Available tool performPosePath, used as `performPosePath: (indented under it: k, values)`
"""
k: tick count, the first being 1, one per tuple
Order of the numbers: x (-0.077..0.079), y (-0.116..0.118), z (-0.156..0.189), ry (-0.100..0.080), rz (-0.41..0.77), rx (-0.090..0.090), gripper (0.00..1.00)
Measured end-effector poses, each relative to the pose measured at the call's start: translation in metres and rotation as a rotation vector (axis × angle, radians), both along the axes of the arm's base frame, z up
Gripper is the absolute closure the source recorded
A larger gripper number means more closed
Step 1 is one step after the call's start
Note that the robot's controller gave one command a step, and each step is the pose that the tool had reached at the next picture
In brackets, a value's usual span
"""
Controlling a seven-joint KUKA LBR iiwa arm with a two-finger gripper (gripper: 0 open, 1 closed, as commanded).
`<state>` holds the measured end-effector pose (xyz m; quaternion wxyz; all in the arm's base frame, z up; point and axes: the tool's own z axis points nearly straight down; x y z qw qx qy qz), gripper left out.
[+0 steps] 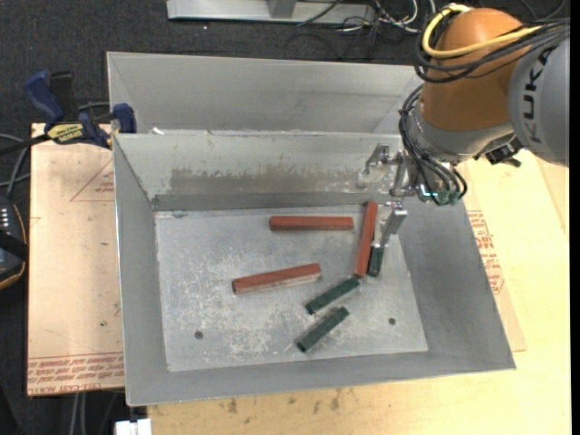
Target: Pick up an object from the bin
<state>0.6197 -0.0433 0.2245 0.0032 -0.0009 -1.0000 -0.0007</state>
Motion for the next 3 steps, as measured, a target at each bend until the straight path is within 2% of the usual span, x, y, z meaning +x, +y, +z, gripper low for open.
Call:
performPosePath:
  k: [1,2,3]
  values:
    - [0.001,0.0,0.005,-0.008,0.001,-0.001,0.0]
    - [0.019,0.028,-0.072,-0.013,0.054,-0.001,0.0]
    - [-0.008,0.11,-0.073,-0.006,0.169,0.0,0.0]
